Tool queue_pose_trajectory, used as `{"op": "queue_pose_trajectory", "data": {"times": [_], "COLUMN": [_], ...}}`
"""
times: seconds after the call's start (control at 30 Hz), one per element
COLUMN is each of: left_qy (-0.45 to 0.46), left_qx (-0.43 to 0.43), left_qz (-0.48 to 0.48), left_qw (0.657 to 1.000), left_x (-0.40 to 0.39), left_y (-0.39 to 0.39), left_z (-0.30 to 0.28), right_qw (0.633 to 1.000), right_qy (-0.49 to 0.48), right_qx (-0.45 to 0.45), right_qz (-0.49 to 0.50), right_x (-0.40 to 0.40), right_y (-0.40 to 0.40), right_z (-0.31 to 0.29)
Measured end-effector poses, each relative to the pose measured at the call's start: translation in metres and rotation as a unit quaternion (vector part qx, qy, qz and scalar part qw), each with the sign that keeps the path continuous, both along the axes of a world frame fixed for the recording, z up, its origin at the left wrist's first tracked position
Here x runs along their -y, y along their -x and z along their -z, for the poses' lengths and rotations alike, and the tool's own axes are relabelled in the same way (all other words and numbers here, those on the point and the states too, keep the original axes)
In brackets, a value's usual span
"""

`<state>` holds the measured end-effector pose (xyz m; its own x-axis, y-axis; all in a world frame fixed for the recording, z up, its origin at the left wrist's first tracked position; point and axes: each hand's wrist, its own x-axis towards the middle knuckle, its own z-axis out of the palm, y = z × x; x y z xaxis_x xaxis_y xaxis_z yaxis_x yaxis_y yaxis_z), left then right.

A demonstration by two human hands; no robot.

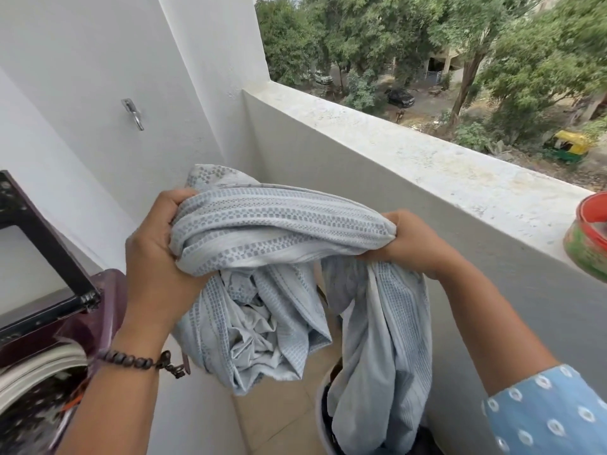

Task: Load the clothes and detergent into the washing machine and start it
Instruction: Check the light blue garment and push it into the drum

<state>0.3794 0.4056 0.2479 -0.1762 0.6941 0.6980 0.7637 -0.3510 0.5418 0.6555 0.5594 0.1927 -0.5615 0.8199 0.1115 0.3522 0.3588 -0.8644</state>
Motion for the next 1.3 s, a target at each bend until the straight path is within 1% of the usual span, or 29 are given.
{"op": "queue_pose_trajectory", "data": {"times": [0.07, 0.13, 0.2, 0.23, 0.3, 0.33, 0.4, 0.47, 0.57, 0.7, 0.8, 0.87, 0.93, 1.0, 1.03, 1.17, 1.23, 1.3], "left_qy": [-0.002, -0.016, -0.035, -0.034, -0.013, -0.016, -0.036, -0.043, -0.061, -0.052, -0.042, -0.033, -0.014, 0.011, 0.022, 0.097, 0.143, 0.17], "left_qx": [0.005, 0.054, 0.122, 0.153, 0.22, 0.276, 0.385, 0.45, 0.546, 0.641, 0.677, 0.683, 0.678, 0.662, 0.651, 0.576, 0.53, 0.483], "left_qz": [-0.025, -0.044, -0.061, -0.074, -0.108, -0.108, -0.073, -0.033, 0.044, 0.139, 0.148, 0.137, 0.143, 0.146, 0.135, 0.102, 0.103, 0.09], "left_qw": [1.0, 0.997, 0.99, 0.985, 0.969, 0.955, 0.919, 0.892, 0.834, 0.753, 0.719, 0.717, 0.721, 0.735, 0.747, 0.805, 0.829, 0.854], "left_x": [0.003, 0.003, -0.001, -0.004, -0.008, -0.009, -0.009, -0.01, -0.011, -0.015, -0.022, -0.025, -0.026, -0.022, -0.017, 0.01, 0.025, 0.038], "left_y": [0.006, 0.01, 0.015, 0.018, 0.021, 0.018, 0.009, 0.006, 0.002, -0.009, -0.019, -0.027, -0.031, -0.03, -0.03, -0.02, -0.008, 0.01], "left_z": [0.004, 0.007, 0.008, 0.008, 0.011, 0.012, 0.012, 0.013, 0.011, 0.014, 0.023, 0.031, 0.04, 0.048, 0.051, 0.07, 0.084, 0.092], "right_qw": [1.0, 0.997, 0.994, 0.993, 0.987, 0.981, 0.972, 0.969, 0.961, 0.934, 0.916, 0.893, 0.862, 0.838, 0.836, 0.873, 0.894, 0.911], "right_qy": [-0.018, -0.031, -0.053, -0.038, 0.028, 0.053, 0.086, 0.113, 0.172, 0.244, 0.268, 0.287, 0.299, 0.291, 0.277, 0.185, 0.14, 0.1], "right_qx": [-0.021, -0.055, -0.058, -0.059, -0.099, -0.127, -0.159, -0.149, -0.146, -0.204, -0.255, -0.33, -0.408, -0.462, -0.472, -0.447, -0.423, -0.397], "right_qz": [-0.005, -0.037, -0.078, -0.097, -0.127, -0.134, -0.148, -0.165, -0.16, -0.163, -0.154, -0.107, -0.036, 0.013, 0.03, 0.061, 0.055, 0.04], "right_x": [0.002, 0.009, 0.016, 0.02, 0.027, 0.029, 0.031, 0.031, 0.037, 0.045, 0.051, 0.056, 0.058, 0.055, 0.053, 0.038, 0.031, 0.027], "right_y": [-0.005, -0.004, 0.004, 0.009, 0.018, 0.02, 0.019, 0.014, 0.008, 0.015, 0.031, 0.043, 0.052, 0.056, 0.056, 0.045, 0.039, 0.036], "right_z": [-0.01, -0.02, -0.023, -0.022, -0.015, -0.01, 0.003, 0.016, 0.038, 0.056, 0.053, 0.049, 0.045, 0.041, 0.039, 0.023, 0.013, 0.004]}}
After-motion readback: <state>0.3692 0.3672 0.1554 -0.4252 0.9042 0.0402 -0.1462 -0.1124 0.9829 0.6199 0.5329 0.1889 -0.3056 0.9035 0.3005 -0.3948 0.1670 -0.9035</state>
